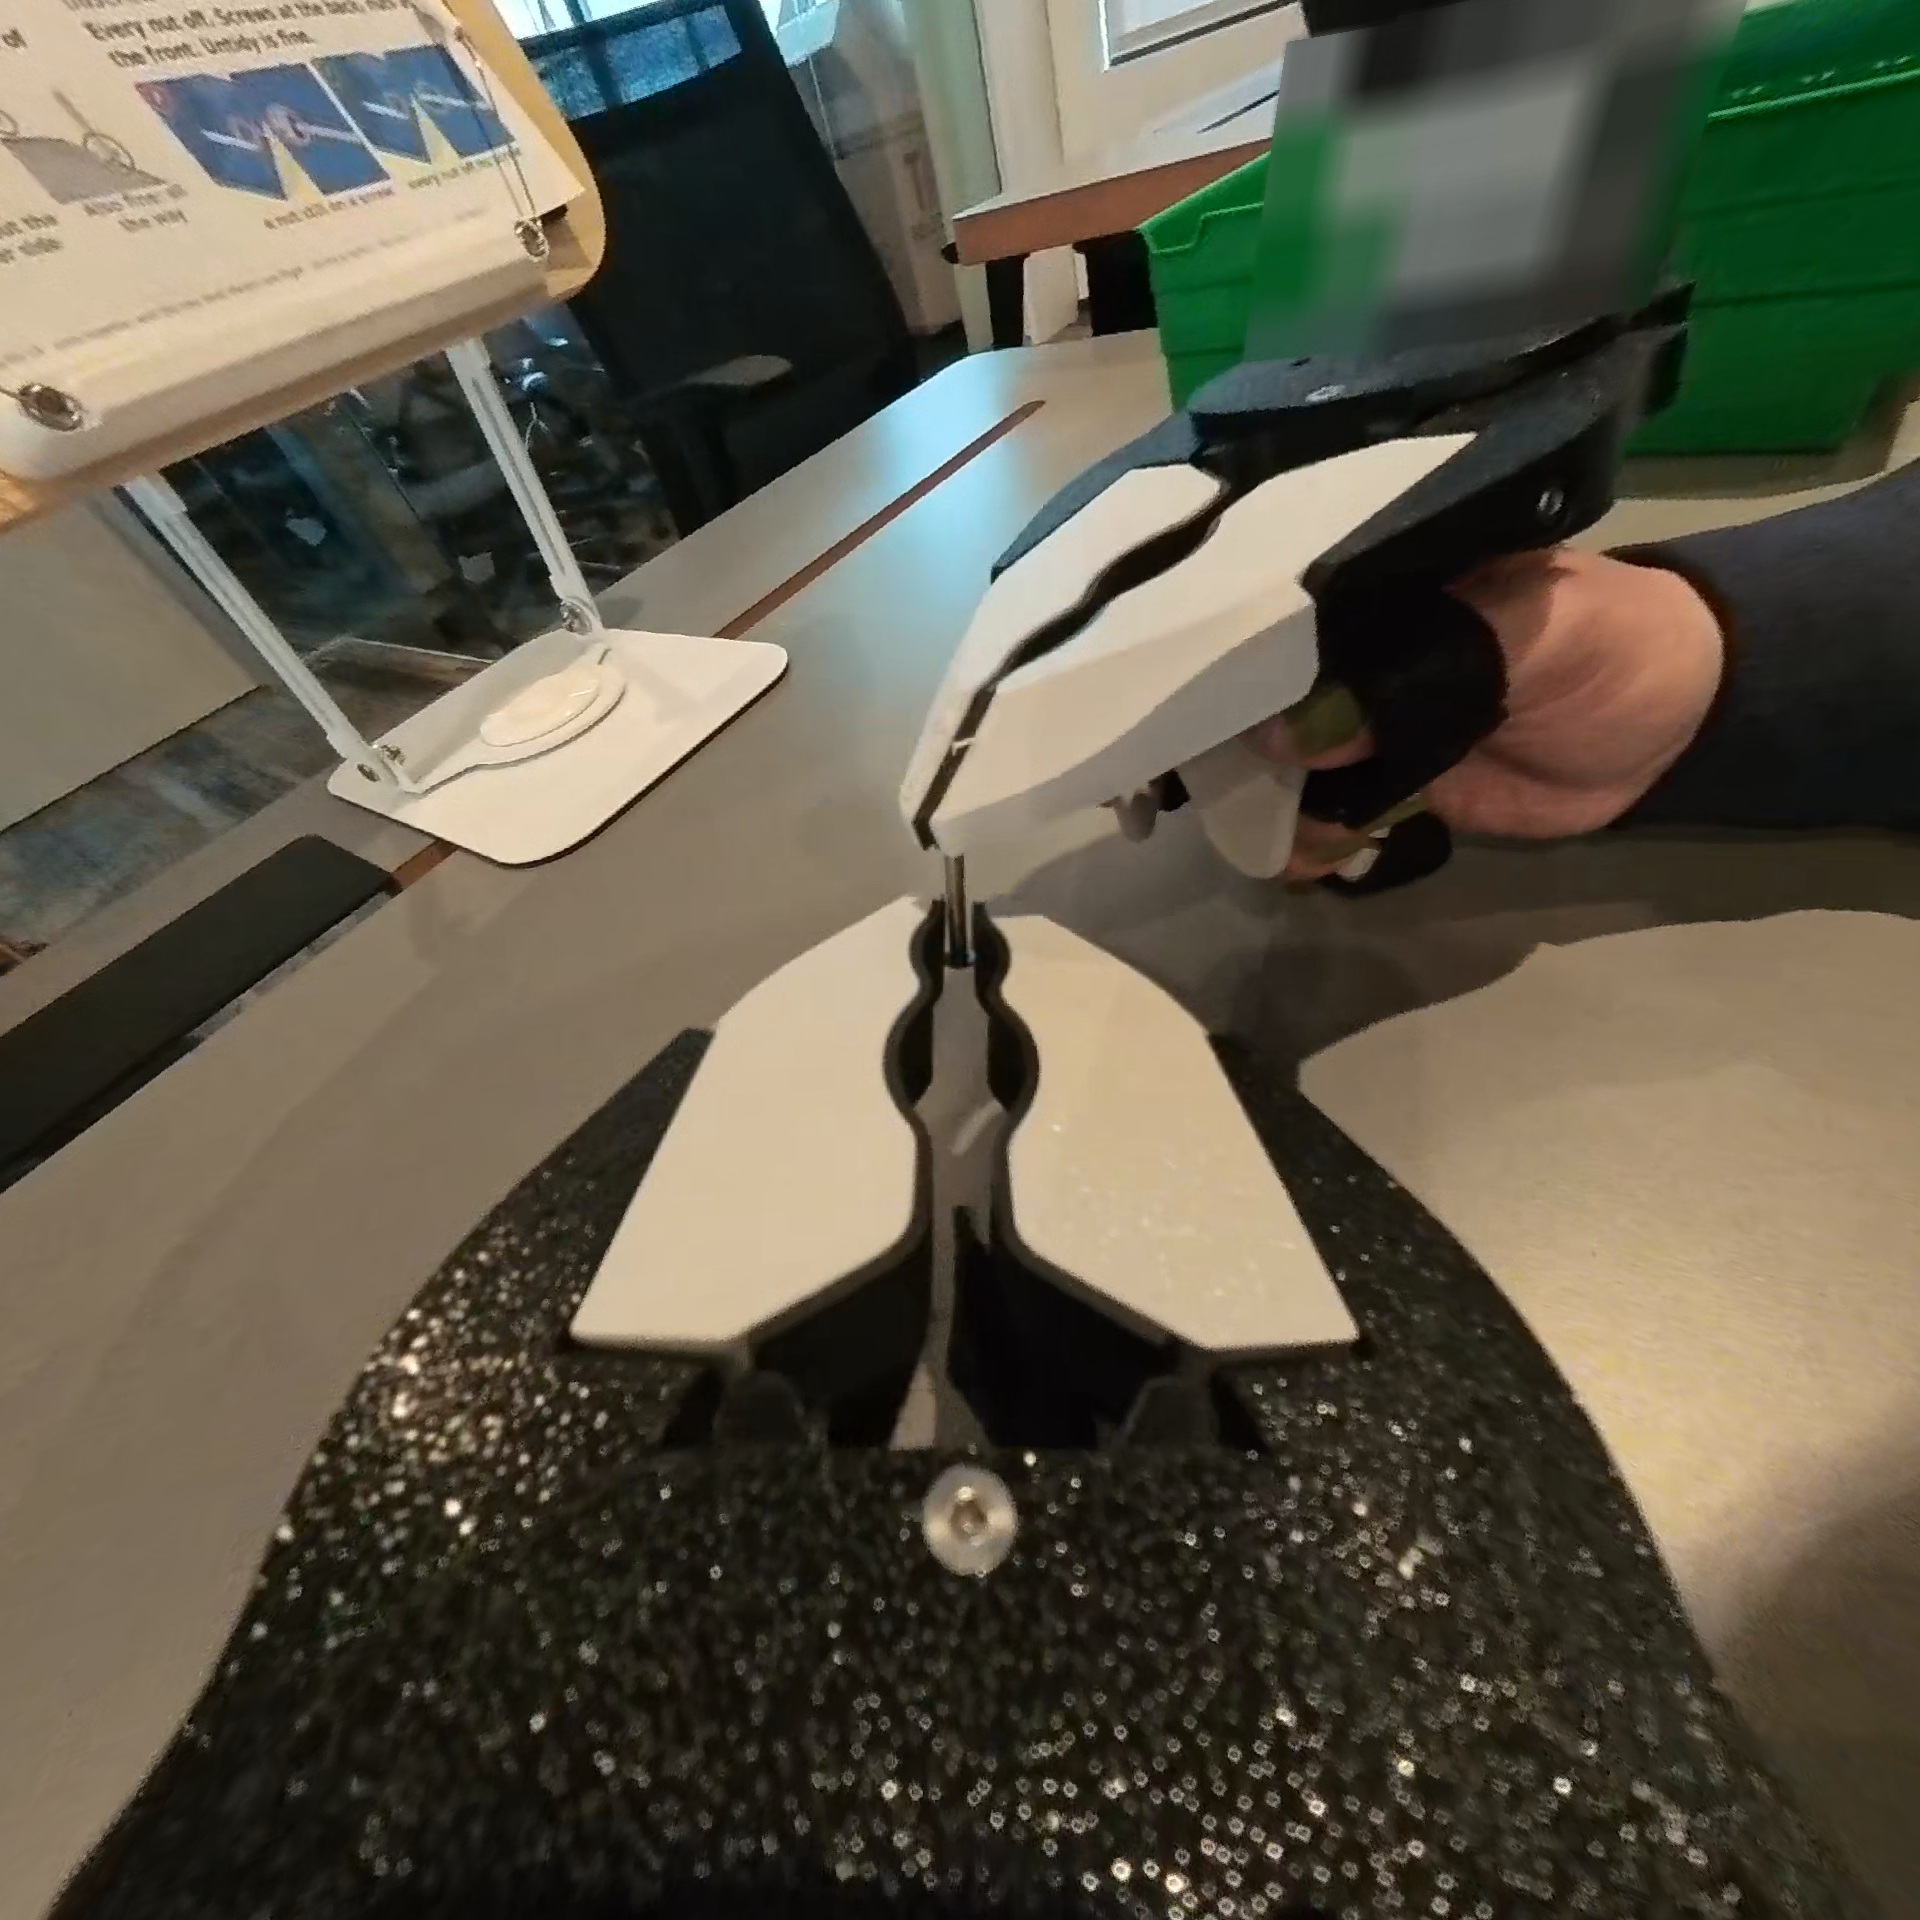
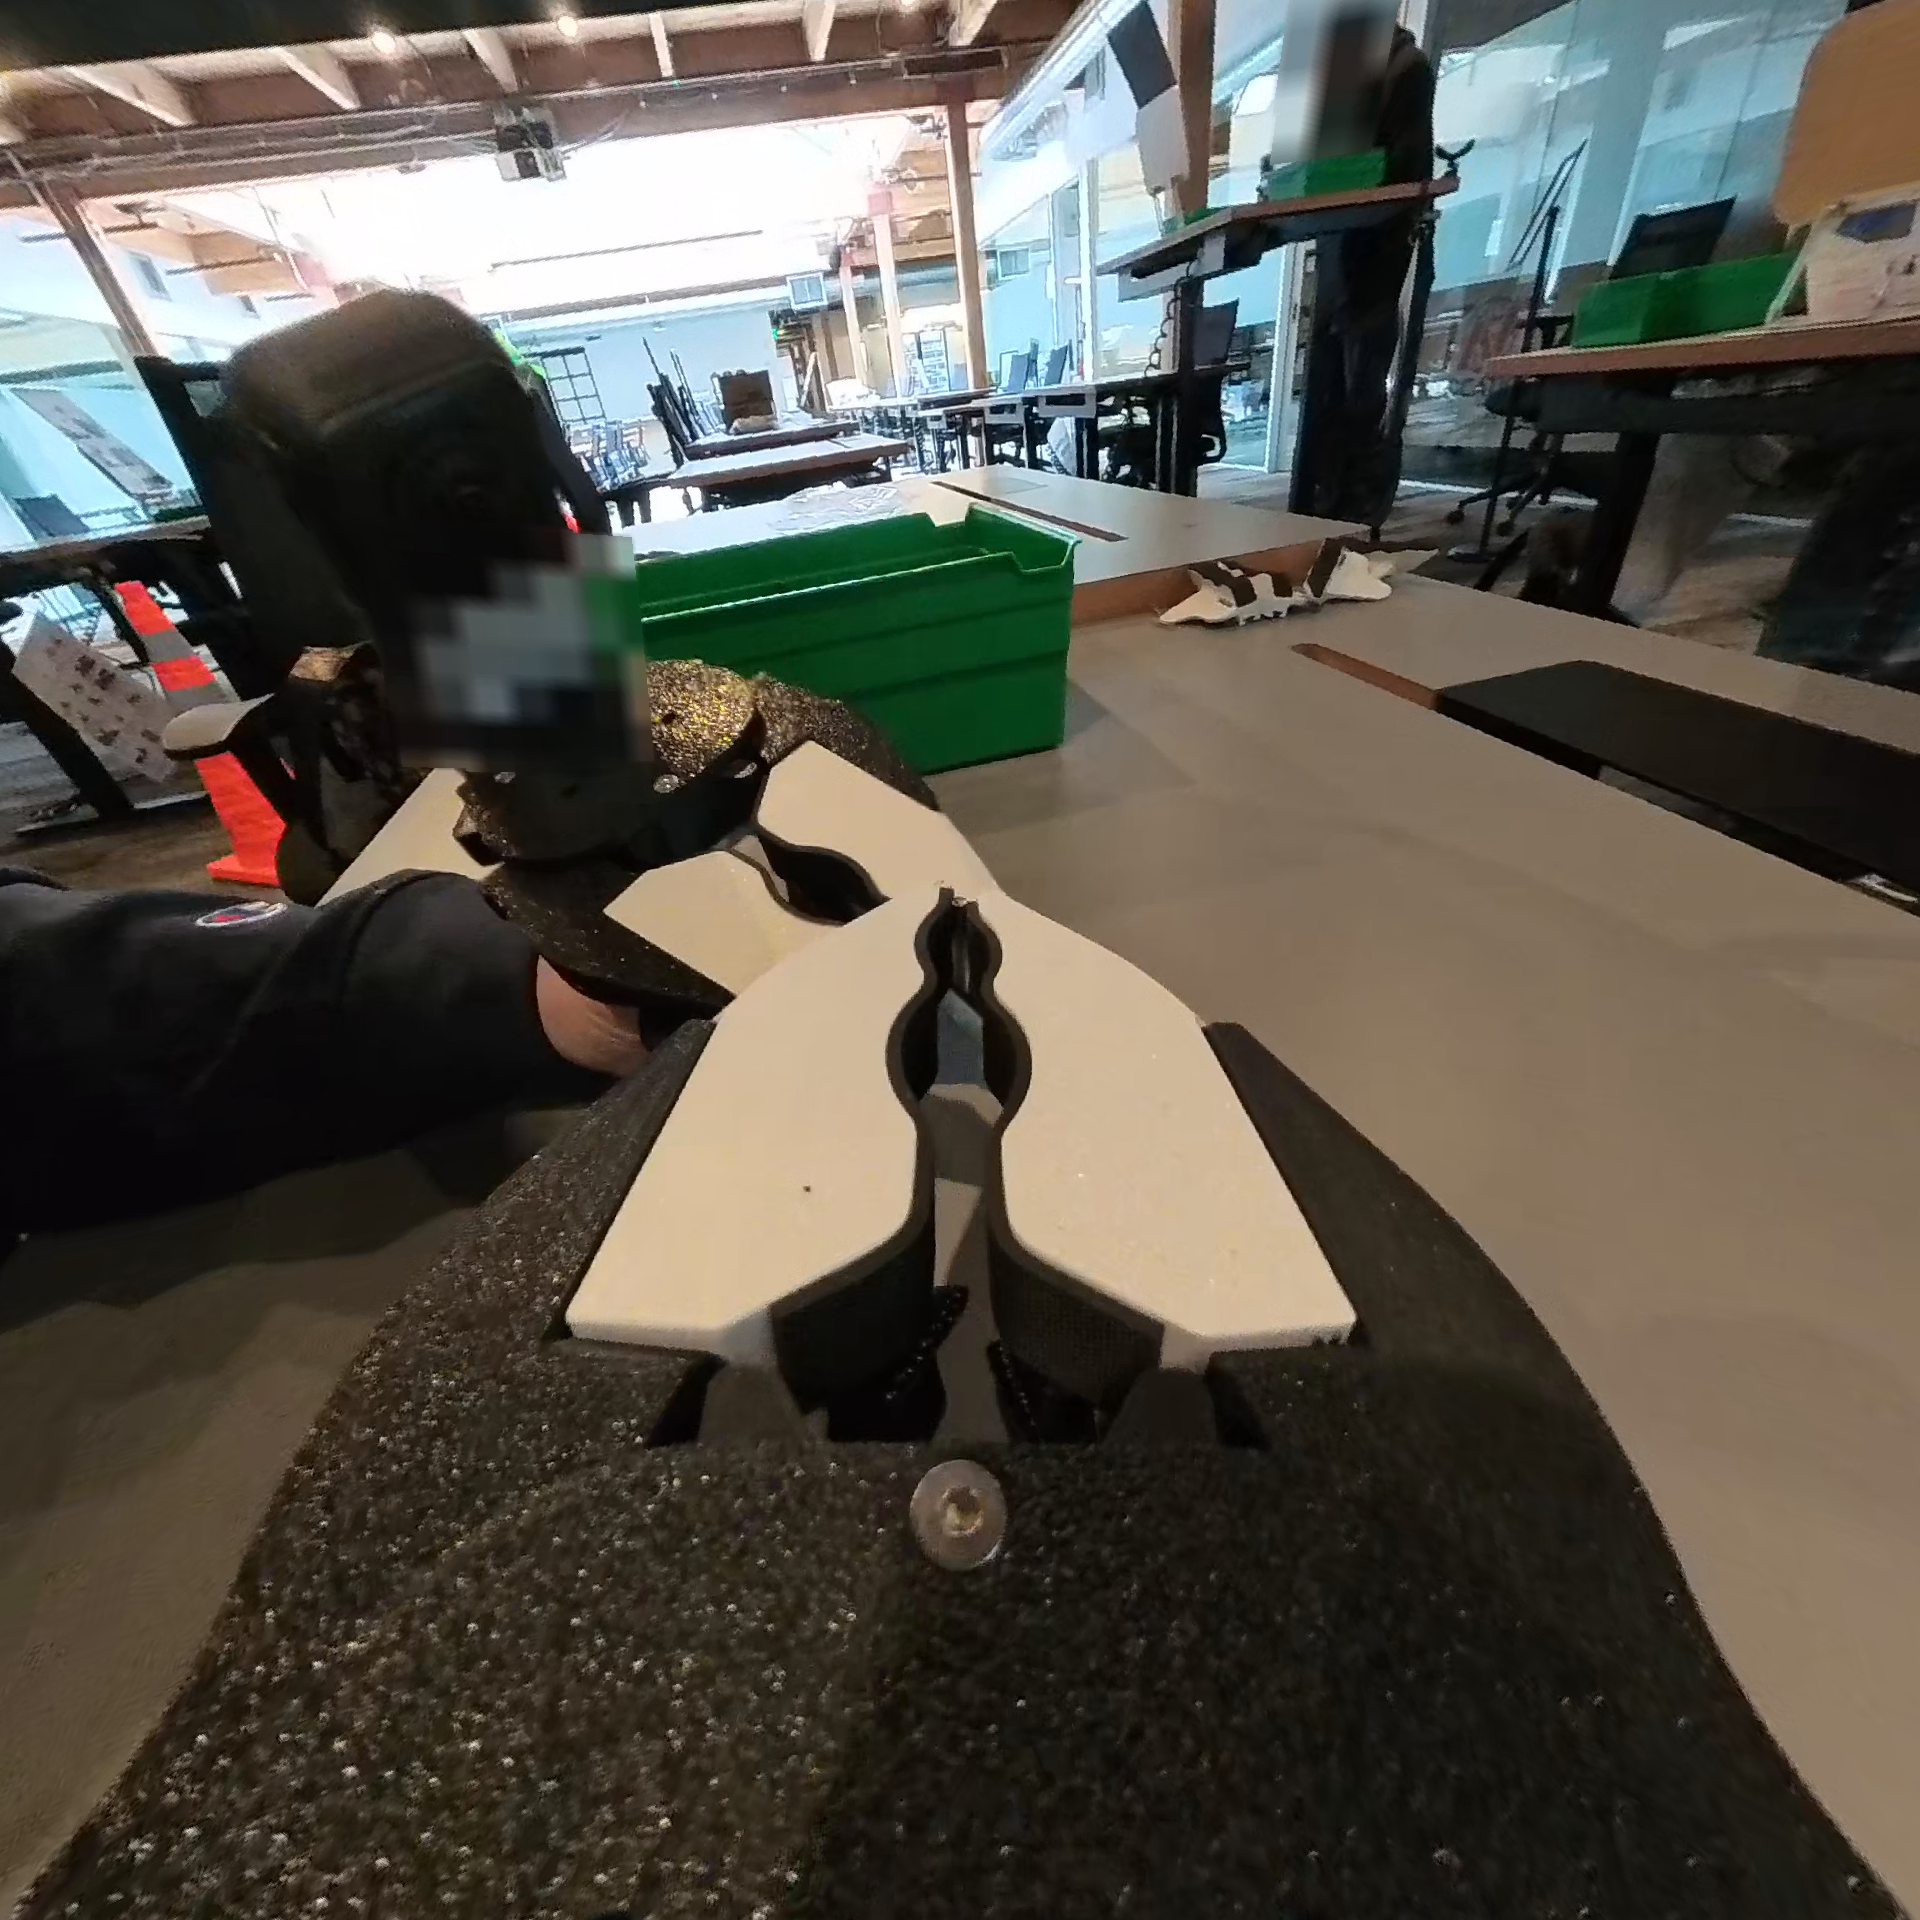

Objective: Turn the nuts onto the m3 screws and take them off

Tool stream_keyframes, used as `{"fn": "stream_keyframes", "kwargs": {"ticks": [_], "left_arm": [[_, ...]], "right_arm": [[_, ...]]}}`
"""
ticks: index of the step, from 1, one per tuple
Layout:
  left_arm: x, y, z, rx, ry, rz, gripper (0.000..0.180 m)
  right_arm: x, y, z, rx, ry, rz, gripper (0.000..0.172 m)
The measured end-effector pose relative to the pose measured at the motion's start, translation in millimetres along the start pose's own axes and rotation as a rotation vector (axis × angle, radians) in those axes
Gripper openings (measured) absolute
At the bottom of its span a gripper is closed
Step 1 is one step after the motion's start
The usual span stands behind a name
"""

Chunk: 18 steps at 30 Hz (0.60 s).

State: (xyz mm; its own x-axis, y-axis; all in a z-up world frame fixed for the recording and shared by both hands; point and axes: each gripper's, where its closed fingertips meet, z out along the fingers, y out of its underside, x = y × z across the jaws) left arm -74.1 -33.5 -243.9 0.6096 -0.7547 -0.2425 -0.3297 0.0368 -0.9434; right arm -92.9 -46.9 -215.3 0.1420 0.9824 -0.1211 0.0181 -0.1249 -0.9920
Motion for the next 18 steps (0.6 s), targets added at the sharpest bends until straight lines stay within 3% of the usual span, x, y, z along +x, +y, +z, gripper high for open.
{"fn": "stream_keyframes", "kwargs": {"ticks": [3,6,12,18], "left_arm": [[-3,0,-1,-0.001,-0.023,-0.016,0.003],[-14,2,-4,-0.008,-0.072,-0.049,0.003],[-18,0,-8,0.023,-0.081,-0.080,0.003],[-18,-1,-8,0.031,-0.073,-0.084,0.003]], "right_arm": [[4,-1,-2,0.008,0.021,-0.012,0.003],[24,-9,-17,0.026,0.134,-0.068,0.021],[39,53,-27,-0.412,0.122,-0.124,0.017],[37,78,-22,-0.591,0.133,-0.184,0.015]]}}
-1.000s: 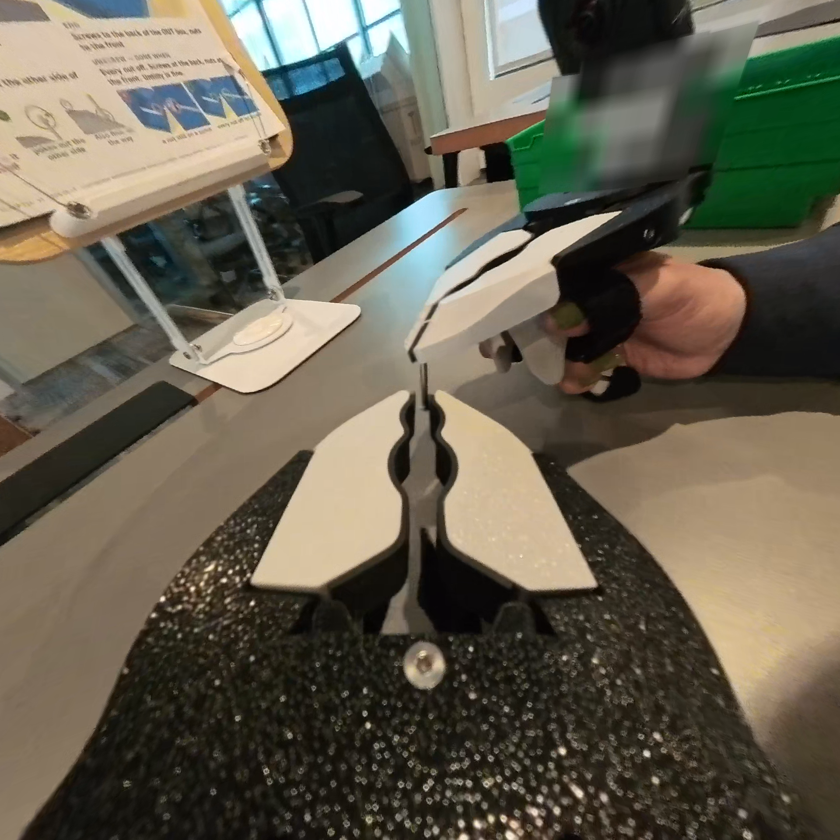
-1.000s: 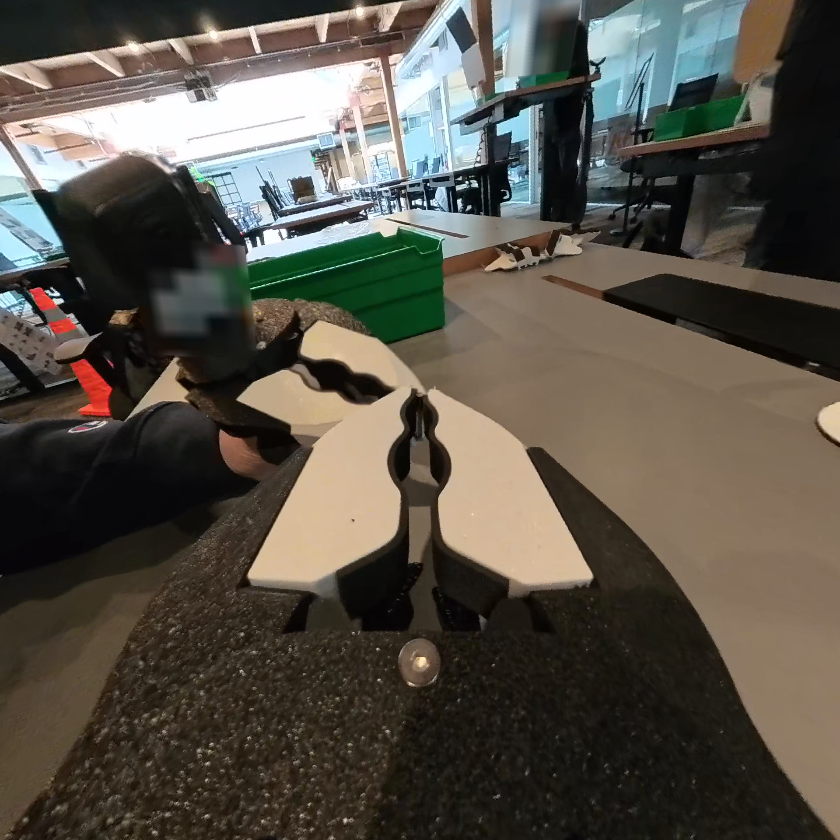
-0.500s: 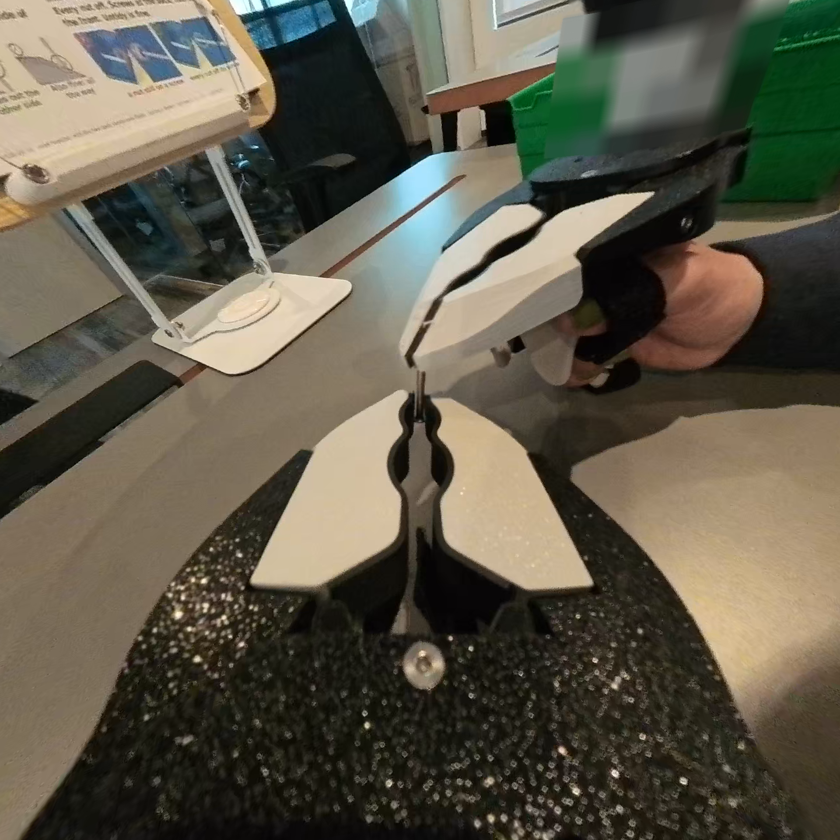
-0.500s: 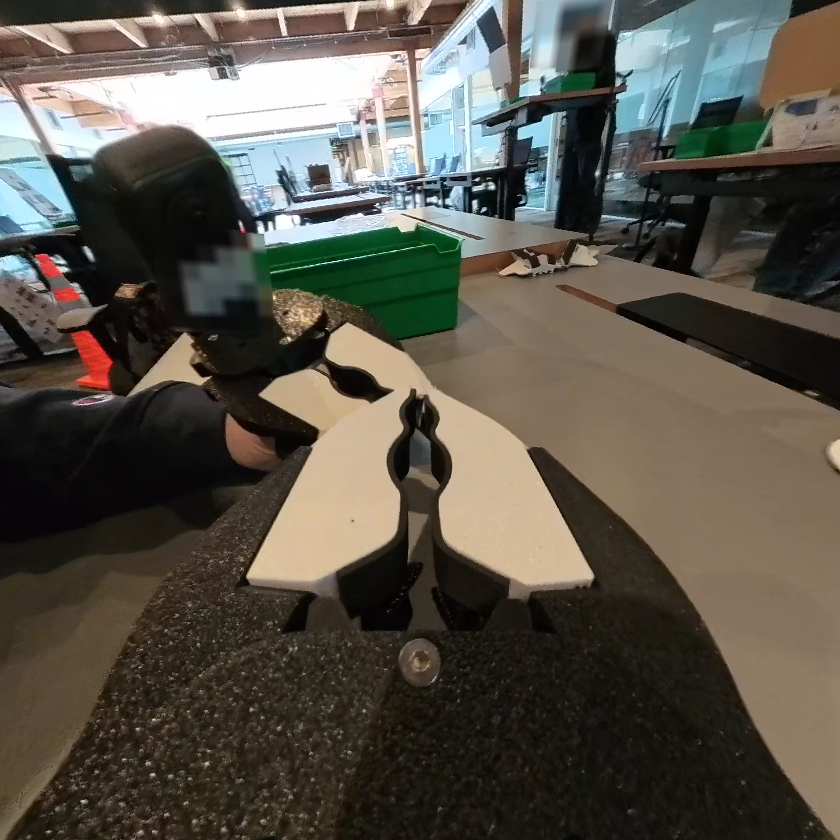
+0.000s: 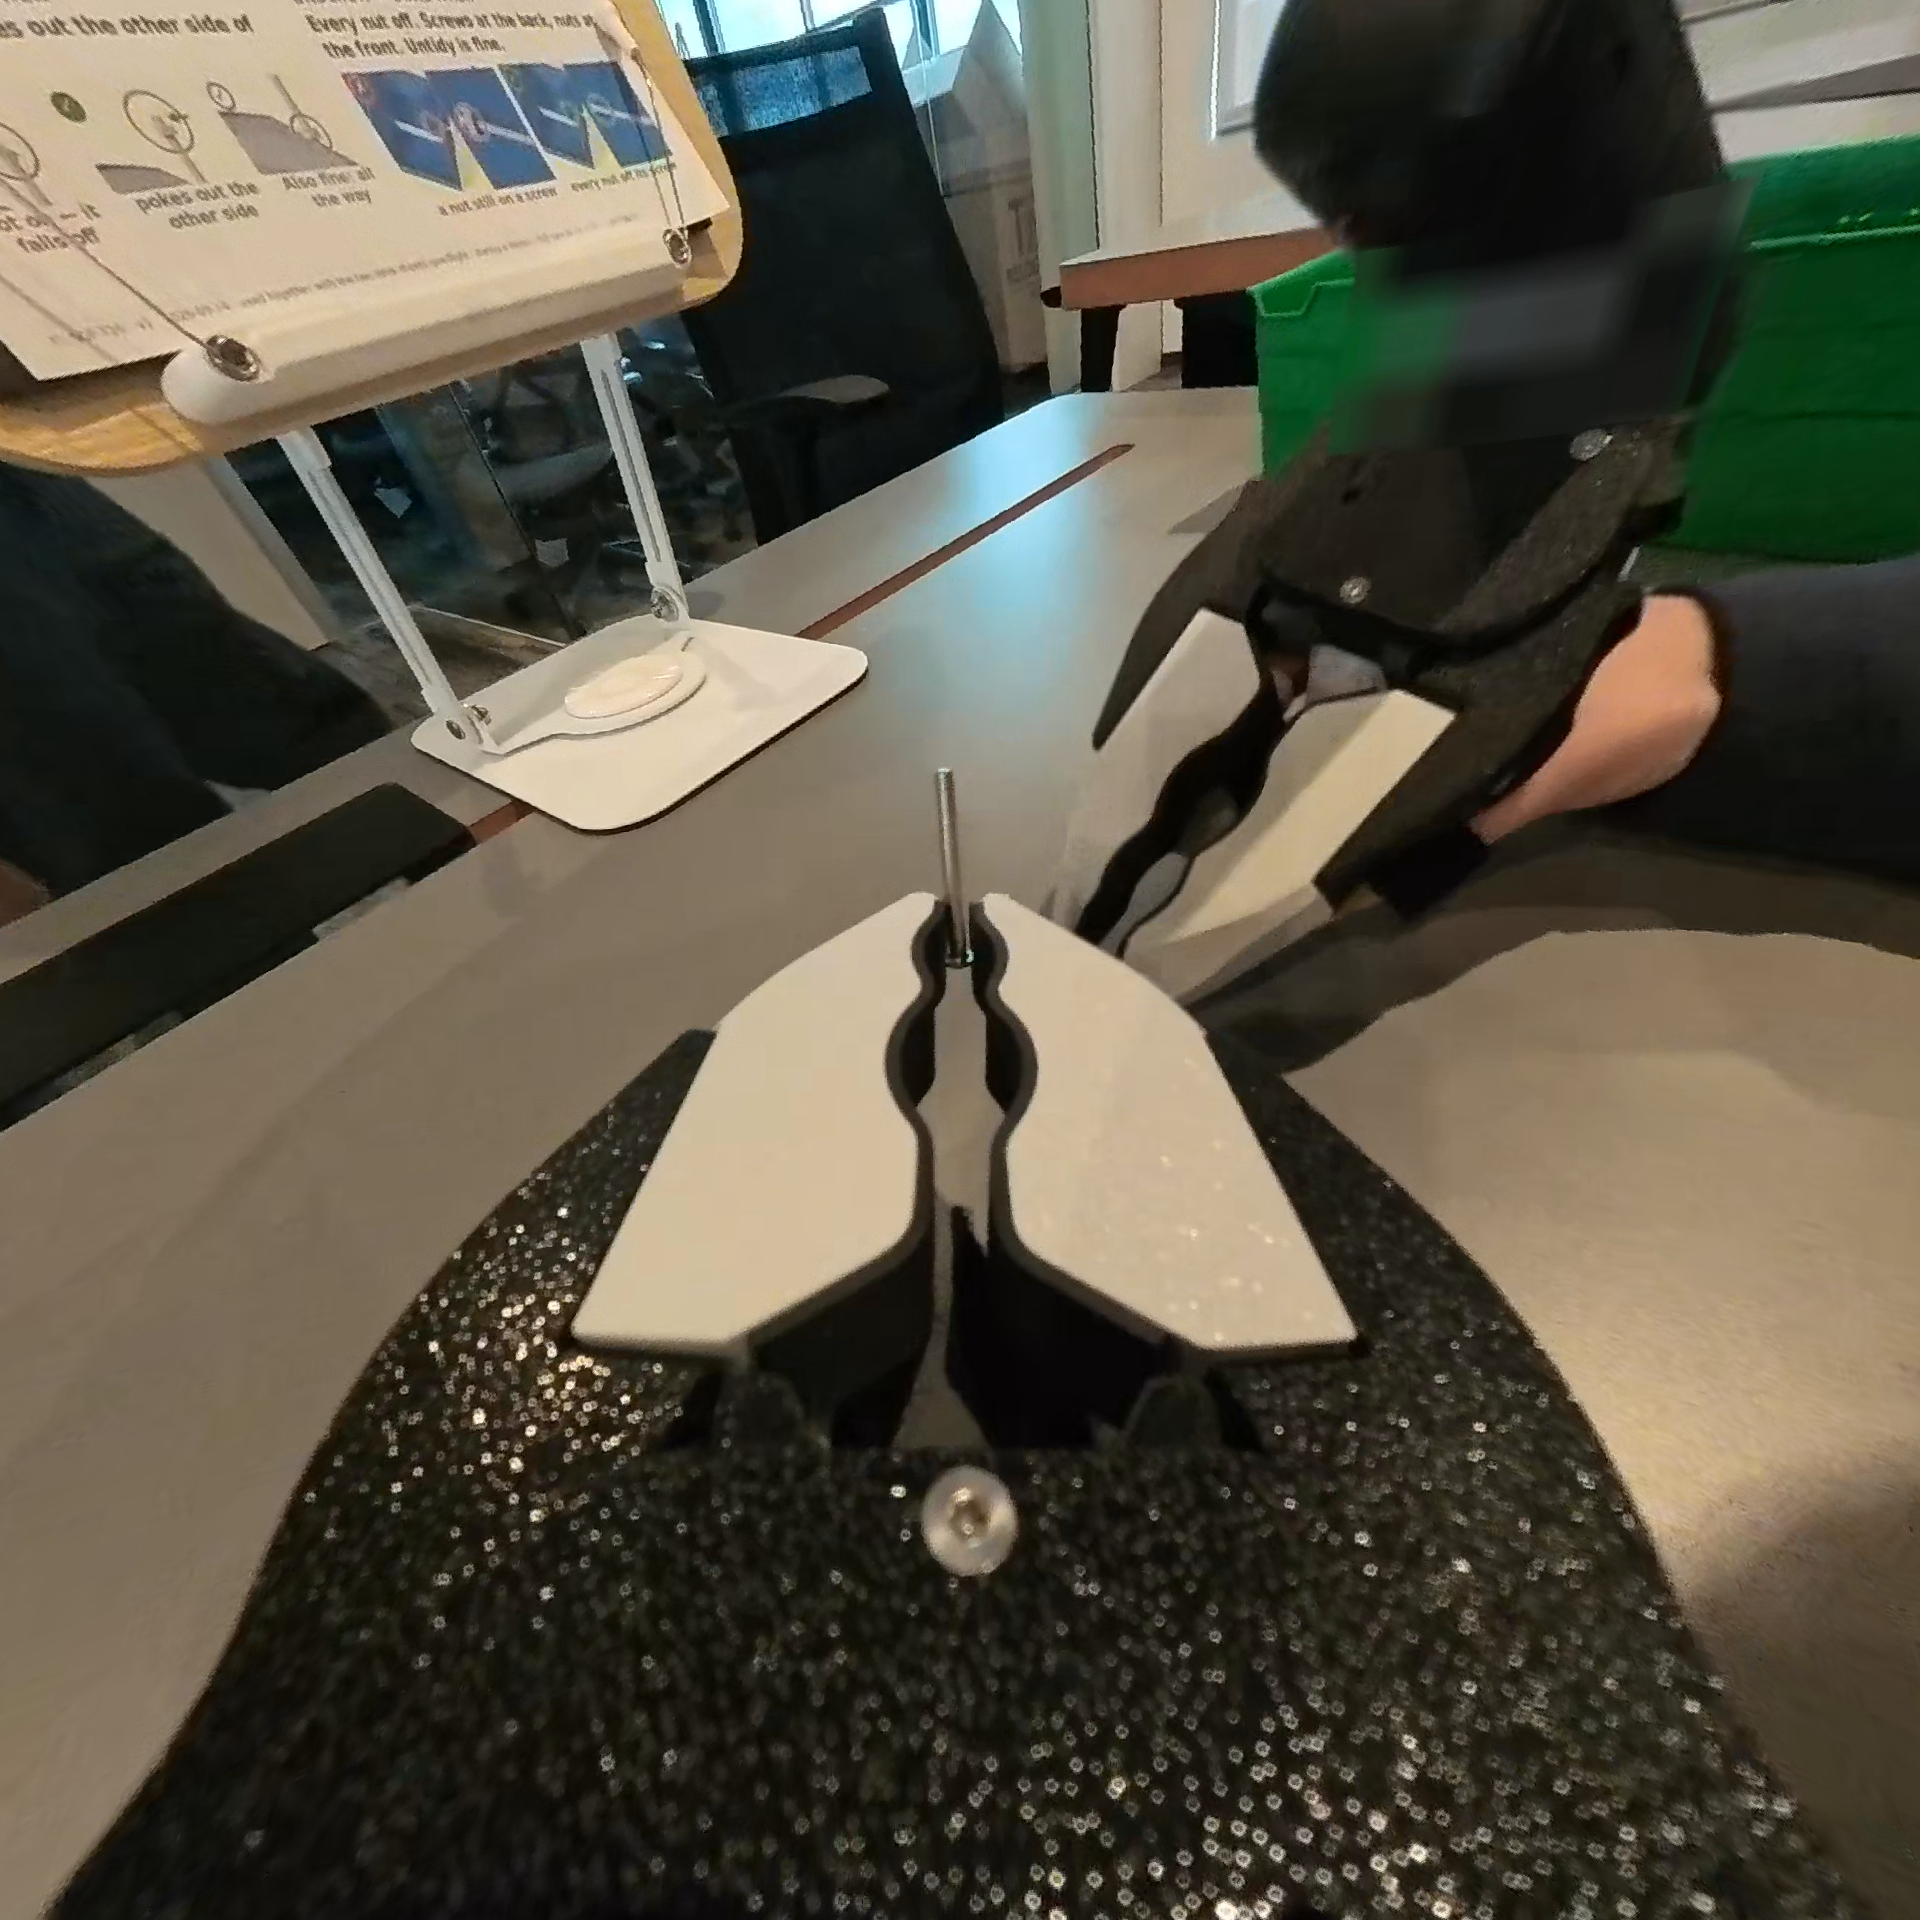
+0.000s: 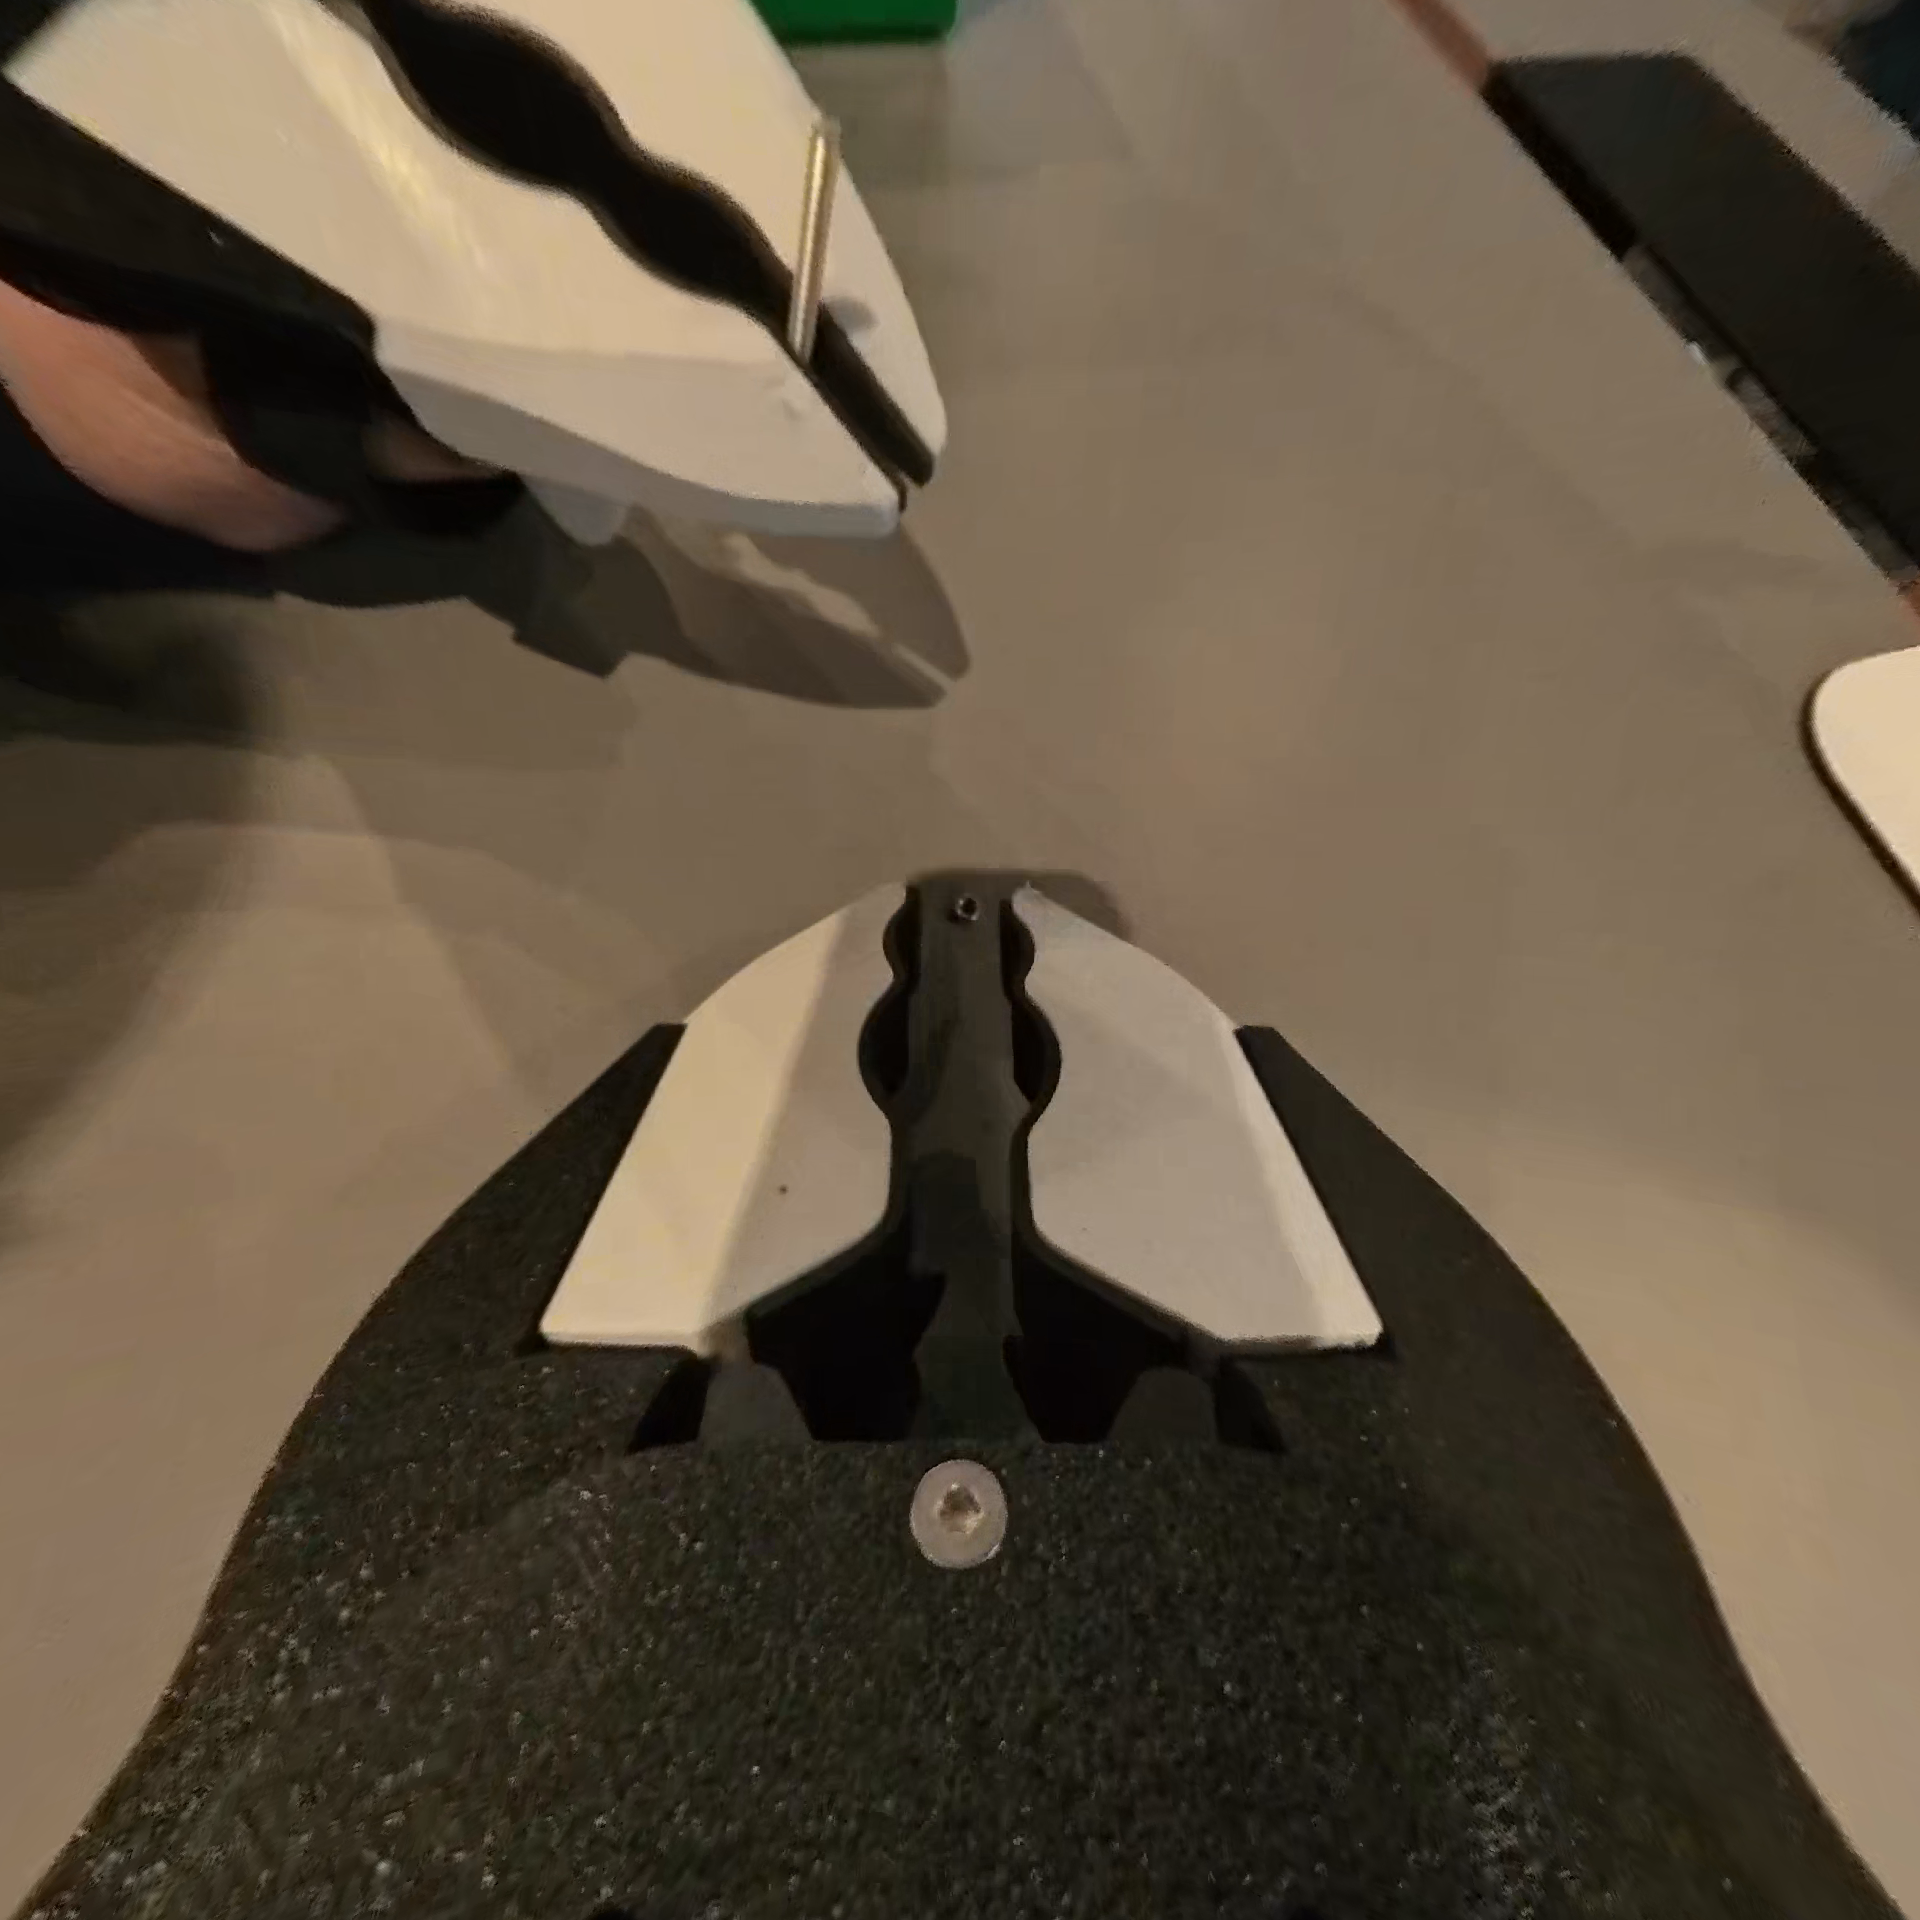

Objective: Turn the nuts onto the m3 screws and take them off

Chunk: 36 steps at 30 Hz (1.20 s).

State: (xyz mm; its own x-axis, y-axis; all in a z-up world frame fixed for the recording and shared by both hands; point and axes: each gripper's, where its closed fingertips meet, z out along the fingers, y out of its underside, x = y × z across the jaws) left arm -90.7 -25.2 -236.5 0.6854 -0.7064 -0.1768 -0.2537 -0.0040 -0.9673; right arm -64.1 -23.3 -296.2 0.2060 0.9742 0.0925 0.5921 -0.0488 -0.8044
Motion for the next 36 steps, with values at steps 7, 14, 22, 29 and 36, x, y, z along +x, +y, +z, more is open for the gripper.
{"fn": "stream_keyframes", "kwargs": {"ticks": [7,14,22,29,36], "left_arm": [[2,1,1,-0.010,0.010,0.009,0.003],[2,1,1,-0.009,0.014,0.007,0.003],[4,2,2,-0.019,0.019,0.019,0.004],[5,3,3,-0.026,0.023,0.025,0.004],[6,3,3,-0.031,0.026,0.029,0.004]], "right_arm": [[1,9,9,-0.087,0.027,0.005,0.016],[0,9,11,-0.099,0.028,0.020,0.014],[-2,8,13,-0.103,0.042,0.043,0.011],[-3,8,14,-0.107,0.039,0.048,0.000],[-3,8,14,-0.107,0.042,0.046,0.000]]}}
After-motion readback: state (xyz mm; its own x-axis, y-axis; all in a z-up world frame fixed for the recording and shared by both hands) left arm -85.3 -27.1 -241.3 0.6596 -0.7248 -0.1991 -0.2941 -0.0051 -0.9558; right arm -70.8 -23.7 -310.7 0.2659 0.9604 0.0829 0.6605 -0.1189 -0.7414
